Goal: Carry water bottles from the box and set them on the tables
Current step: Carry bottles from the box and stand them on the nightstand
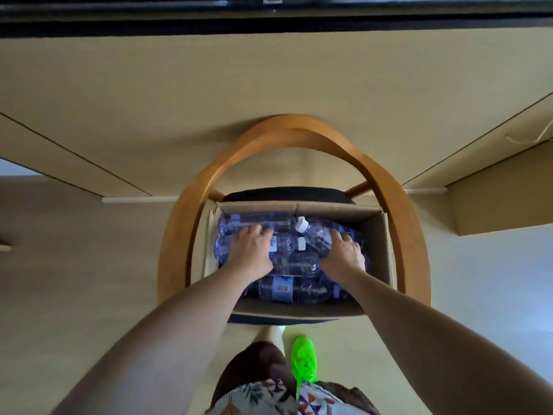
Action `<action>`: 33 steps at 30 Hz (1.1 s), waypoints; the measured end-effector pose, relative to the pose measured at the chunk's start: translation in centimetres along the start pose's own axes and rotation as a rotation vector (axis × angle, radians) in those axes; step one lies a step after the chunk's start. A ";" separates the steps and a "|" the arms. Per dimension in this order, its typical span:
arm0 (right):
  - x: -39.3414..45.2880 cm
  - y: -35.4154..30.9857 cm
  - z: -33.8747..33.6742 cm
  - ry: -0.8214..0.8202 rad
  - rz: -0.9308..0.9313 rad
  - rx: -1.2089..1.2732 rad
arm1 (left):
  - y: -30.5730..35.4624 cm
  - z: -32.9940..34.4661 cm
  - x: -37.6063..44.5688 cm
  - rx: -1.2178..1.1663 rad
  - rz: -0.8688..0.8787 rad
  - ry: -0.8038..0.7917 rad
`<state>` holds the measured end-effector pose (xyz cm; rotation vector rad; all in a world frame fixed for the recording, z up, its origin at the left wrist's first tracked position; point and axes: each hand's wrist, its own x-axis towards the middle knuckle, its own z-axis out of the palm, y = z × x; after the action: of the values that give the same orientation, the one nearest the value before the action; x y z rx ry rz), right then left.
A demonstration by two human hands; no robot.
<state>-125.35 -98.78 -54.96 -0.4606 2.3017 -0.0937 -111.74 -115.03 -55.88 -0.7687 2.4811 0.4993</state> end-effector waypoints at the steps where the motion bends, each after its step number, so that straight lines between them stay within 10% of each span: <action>1: 0.4 0.0 0.2 -0.007 0.006 -0.003 | -0.1 0.2 0.3 0.007 0.002 0.003; 18: 2.6 -0.1 2.2 0.182 0.085 0.090 | 0.1 0.2 2.9 0.257 0.078 0.032; 33: -4.4 2.6 -1.2 0.269 0.052 0.545 | 4.5 -3.9 -0.7 -0.156 -0.029 -0.042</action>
<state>-124.16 -94.89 -51.59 -0.1086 2.4129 -0.7755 -115.30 -113.06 -51.46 -0.8446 2.4099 0.6980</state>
